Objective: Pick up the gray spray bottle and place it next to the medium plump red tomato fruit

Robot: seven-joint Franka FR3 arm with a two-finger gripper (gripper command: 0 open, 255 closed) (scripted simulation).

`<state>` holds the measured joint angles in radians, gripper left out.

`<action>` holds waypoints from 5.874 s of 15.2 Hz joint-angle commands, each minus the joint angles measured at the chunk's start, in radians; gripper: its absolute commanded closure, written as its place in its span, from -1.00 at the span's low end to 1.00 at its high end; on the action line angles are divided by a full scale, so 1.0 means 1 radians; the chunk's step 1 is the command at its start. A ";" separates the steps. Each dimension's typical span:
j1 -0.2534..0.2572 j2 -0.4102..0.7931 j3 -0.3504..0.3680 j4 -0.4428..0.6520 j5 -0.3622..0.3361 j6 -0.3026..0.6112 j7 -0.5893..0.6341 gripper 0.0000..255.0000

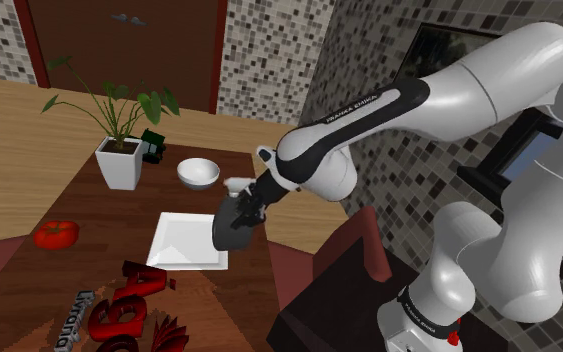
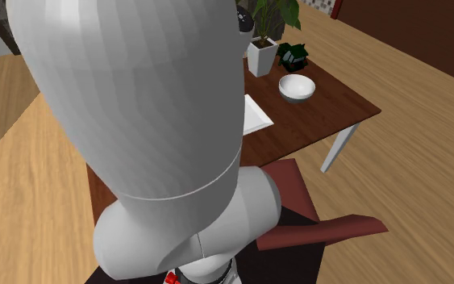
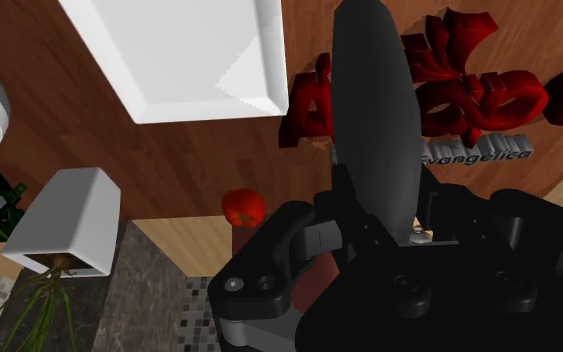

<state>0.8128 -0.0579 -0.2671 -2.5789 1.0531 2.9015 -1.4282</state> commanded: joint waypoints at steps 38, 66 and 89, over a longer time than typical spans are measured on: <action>-0.161 0.434 0.098 0.852 -0.517 -0.376 0.579 1.00; -0.218 0.992 0.128 1.528 -0.532 -0.483 0.666 1.00; -0.239 1.185 0.181 1.569 -0.489 -0.333 0.589 1.00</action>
<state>0.5733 1.1169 -0.0887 -1.0140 0.5626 2.5615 -0.8371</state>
